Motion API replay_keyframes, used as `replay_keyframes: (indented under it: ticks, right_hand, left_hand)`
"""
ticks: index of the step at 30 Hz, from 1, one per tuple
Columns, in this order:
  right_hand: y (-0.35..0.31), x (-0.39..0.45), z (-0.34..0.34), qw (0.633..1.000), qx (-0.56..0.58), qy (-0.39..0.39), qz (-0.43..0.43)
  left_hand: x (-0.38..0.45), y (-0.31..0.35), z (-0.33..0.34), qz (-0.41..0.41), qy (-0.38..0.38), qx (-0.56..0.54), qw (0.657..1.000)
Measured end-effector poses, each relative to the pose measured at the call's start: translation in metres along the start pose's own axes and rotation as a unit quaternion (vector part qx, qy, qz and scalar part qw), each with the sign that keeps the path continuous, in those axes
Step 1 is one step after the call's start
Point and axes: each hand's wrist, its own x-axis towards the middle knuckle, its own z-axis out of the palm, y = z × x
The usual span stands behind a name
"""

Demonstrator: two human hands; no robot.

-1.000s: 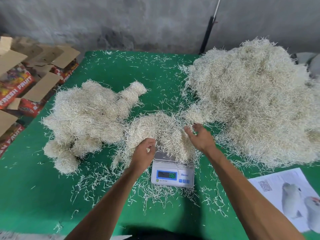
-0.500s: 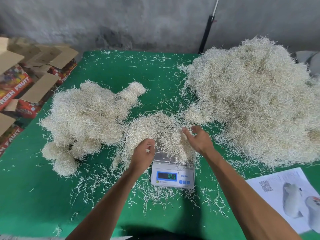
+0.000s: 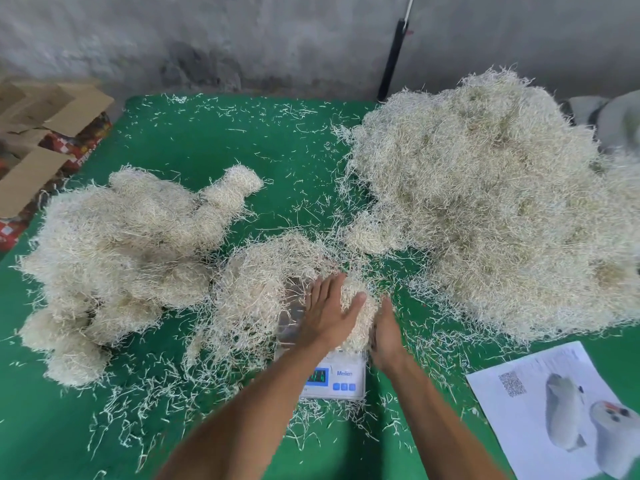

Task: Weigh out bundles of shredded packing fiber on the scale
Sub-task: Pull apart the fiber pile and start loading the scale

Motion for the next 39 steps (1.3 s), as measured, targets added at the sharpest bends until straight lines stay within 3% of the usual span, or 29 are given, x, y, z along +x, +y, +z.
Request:
replay_keyframes:
  ticks: [4, 6, 8, 10, 12, 14, 16, 18, 21, 23, 25, 26, 27, 28, 29, 30, 31, 34, 36, 39]
  right_hand:
    - [0.010, 0.007, -0.011, 0.974, 0.222, -0.038, 0.037]
    - [0.003, 0.005, -0.022, 0.957, 0.288, -0.008, 0.015]
    - [-0.016, -0.001, -0.027, 0.927, 0.372, -0.041, -0.014]
    - [-0.040, -0.010, -0.025, 0.932, 0.353, -0.060, -0.051]
    - [-0.061, -0.018, -0.018, 0.942, 0.329, -0.068, -0.027]
    - [-0.079, -0.025, -0.009, 0.976, 0.215, 0.010, -0.047]
    - [-0.097, -0.034, 0.000, 0.989, 0.101, 0.067, -0.088]
    - [-0.112, -0.042, 0.011, 0.990, 0.069, 0.061, -0.109]
    - [-0.136, -0.059, 0.027, 0.988, 0.089, -0.003, -0.125]
    - [-0.143, -0.066, 0.044, 0.982, 0.156, -0.077, -0.072]
    - [-0.136, -0.068, 0.064, 0.987, 0.111, -0.087, -0.077]
    - [-0.126, -0.069, 0.071, 0.988, 0.008, -0.058, -0.143]
    - [-0.113, -0.072, 0.074, 0.961, -0.122, -0.028, -0.247]
    - [-0.096, -0.069, 0.076, 0.901, -0.265, 0.003, -0.342]
    - [-0.084, -0.070, 0.075, 0.834, -0.367, 0.011, -0.412]
    - [-0.077, -0.070, 0.073, 0.788, -0.413, 0.000, -0.456]
    - [-0.073, -0.074, 0.076, 0.778, -0.409, -0.025, -0.477]
    - [-0.078, -0.090, 0.105, 0.849, -0.214, -0.103, -0.472]
    - [-0.094, -0.093, 0.124, 0.883, -0.127, -0.074, -0.446]
    - [-0.119, -0.080, 0.119, 0.874, -0.195, -0.047, -0.443]
  left_hand:
    - [-0.027, 0.047, 0.040, -0.014, -0.019, -0.124, 0.992]
    - [-0.037, 0.073, 0.050, -0.062, -0.042, -0.251, 0.965]
    - [-0.037, 0.094, 0.047, -0.094, -0.060, -0.351, 0.930]
    - [-0.032, 0.108, 0.034, -0.068, -0.037, -0.370, 0.926]
    - [-0.024, 0.115, 0.016, -0.024, 0.032, -0.333, 0.942]
    - [-0.019, 0.113, -0.007, 0.017, 0.121, -0.241, 0.963]
    - [-0.019, 0.099, -0.029, 0.019, 0.153, -0.266, 0.952]
    - [-0.027, 0.087, -0.049, -0.031, 0.115, -0.415, 0.902]
    - [-0.027, 0.059, -0.055, -0.227, 0.014, -0.623, 0.749]
    - [-0.038, 0.043, -0.054, -0.277, -0.112, -0.699, 0.650]
    - [-0.048, 0.036, -0.063, -0.217, -0.133, -0.700, 0.667]
    - [-0.050, 0.036, -0.074, -0.186, -0.104, -0.693, 0.689]
    - [-0.047, 0.036, -0.086, -0.168, -0.078, -0.706, 0.684]
    - [-0.041, 0.037, -0.099, -0.160, -0.062, -0.714, 0.679]
    - [-0.037, 0.038, -0.114, -0.138, -0.053, -0.703, 0.696]
    - [-0.033, 0.039, -0.127, -0.124, -0.042, -0.670, 0.731]
    - [-0.030, 0.036, -0.137, -0.121, -0.016, -0.630, 0.767]
    - [-0.037, 0.023, -0.129, -0.159, 0.044, -0.629, 0.760]
    - [-0.047, 0.024, -0.114, -0.173, 0.019, -0.650, 0.740]
    - [-0.049, 0.021, -0.127, -0.140, -0.035, -0.695, 0.704]
